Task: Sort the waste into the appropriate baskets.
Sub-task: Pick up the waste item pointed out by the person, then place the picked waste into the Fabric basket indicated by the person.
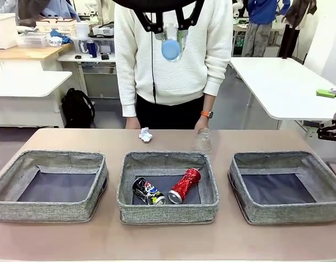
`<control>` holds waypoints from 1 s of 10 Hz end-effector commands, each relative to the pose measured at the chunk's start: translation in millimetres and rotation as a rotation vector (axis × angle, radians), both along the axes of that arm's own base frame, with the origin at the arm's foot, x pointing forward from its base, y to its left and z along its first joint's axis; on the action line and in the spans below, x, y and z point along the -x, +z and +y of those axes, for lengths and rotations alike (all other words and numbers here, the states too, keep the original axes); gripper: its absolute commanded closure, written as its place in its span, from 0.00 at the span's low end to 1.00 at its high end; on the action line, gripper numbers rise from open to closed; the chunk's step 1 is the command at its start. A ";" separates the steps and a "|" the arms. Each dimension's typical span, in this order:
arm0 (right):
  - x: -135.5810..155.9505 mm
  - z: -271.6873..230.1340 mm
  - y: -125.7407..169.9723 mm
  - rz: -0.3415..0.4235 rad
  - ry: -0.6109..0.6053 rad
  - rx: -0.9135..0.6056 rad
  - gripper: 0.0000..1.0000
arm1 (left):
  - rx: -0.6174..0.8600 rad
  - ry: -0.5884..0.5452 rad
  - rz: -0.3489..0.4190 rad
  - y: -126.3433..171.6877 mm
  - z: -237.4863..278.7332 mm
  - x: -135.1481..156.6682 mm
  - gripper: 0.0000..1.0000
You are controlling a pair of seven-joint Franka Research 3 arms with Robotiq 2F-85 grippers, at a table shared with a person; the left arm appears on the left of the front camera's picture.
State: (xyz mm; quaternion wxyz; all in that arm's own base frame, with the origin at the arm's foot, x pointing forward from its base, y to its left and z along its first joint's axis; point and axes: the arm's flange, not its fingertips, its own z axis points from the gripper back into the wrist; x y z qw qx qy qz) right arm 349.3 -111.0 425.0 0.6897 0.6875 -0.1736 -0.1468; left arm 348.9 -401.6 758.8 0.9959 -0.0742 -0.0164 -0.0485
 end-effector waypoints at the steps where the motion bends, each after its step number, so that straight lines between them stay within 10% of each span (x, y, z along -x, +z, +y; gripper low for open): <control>1: -1.2 0.8 1.1 -0.027 -0.003 -0.010 0.00 | 0.004 -0.002 -0.022 0.4 3.9 4.0 0.78; 10: -1.2 0.8 1.1 -0.027 -0.003 -0.010 0.00 | 0.004 -0.002 -0.022 0.4 3.9 4.0 0.78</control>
